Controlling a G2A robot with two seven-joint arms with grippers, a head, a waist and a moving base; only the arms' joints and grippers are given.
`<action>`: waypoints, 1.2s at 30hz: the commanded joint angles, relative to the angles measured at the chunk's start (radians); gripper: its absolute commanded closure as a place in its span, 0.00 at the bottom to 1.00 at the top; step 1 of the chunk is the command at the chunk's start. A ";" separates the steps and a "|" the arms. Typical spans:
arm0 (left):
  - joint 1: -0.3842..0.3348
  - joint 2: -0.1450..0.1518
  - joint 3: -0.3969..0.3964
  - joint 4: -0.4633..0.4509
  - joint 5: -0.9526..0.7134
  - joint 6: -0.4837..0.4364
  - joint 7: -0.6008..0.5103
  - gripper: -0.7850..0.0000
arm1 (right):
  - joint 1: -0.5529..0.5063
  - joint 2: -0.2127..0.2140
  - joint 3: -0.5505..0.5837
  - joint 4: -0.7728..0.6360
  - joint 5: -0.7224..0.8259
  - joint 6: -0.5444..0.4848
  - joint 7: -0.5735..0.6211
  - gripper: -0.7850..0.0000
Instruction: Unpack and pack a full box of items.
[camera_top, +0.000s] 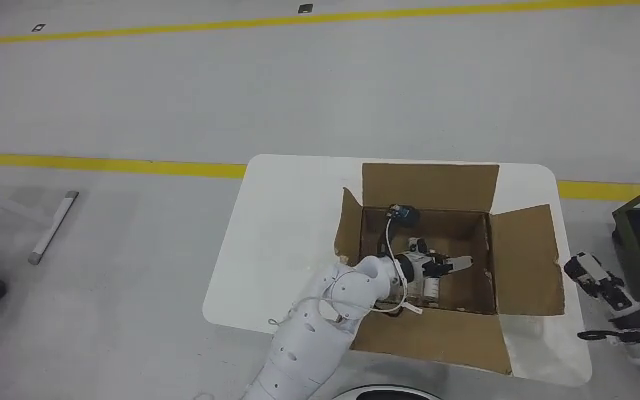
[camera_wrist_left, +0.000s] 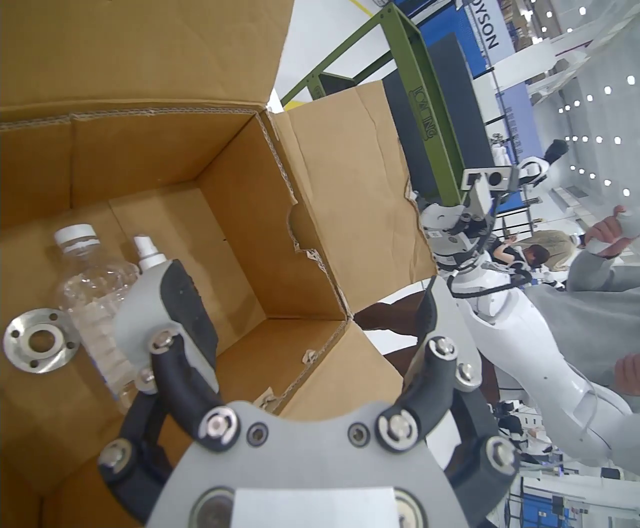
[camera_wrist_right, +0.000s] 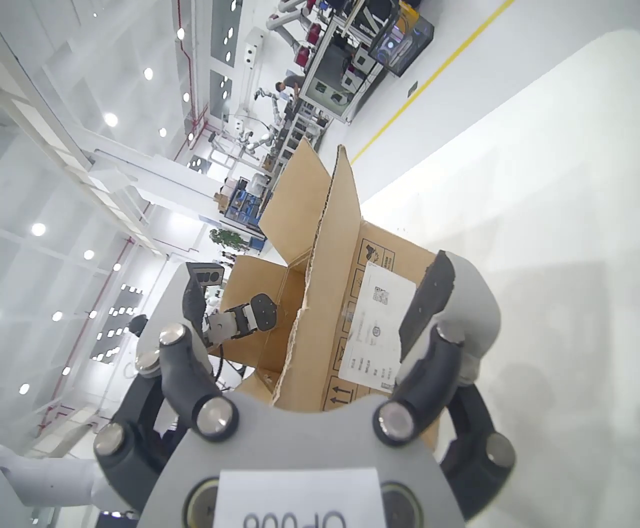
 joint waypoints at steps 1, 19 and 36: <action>-0.030 -0.008 0.041 0.018 0.045 0.044 -0.005 0.00 | -0.007 -0.004 0.004 -0.012 -0.072 -0.007 -0.054 0.52; -0.234 -0.097 0.248 0.268 0.198 0.314 -0.153 0.00 | -0.041 -0.029 0.008 -0.037 -0.247 -0.009 -0.213 1.00; -0.234 -0.097 0.248 0.268 0.198 0.314 -0.153 0.00 | -0.049 -0.036 0.028 -0.070 -0.382 0.047 -0.264 1.00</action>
